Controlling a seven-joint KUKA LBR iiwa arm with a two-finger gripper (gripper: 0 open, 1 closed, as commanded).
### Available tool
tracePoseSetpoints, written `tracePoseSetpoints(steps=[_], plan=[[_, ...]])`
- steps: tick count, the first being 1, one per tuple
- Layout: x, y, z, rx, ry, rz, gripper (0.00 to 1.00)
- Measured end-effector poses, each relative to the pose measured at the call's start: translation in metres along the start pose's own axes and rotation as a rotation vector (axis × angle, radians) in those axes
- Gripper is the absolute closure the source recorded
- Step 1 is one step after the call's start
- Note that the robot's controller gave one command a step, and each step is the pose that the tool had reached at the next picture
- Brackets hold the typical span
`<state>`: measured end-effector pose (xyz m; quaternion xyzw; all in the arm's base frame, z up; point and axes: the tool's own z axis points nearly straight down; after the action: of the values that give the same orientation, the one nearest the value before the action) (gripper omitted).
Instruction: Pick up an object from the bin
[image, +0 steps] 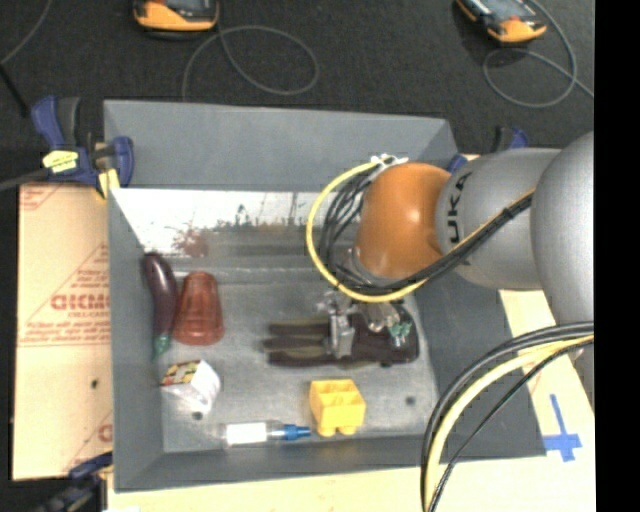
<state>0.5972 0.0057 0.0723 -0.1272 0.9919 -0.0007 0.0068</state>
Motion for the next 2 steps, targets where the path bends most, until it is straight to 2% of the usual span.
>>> tracePoseSetpoints(steps=[2], plan=[[0.0, 0.0, 0.0, 0.0, 0.0, 0.002, 1.0]])
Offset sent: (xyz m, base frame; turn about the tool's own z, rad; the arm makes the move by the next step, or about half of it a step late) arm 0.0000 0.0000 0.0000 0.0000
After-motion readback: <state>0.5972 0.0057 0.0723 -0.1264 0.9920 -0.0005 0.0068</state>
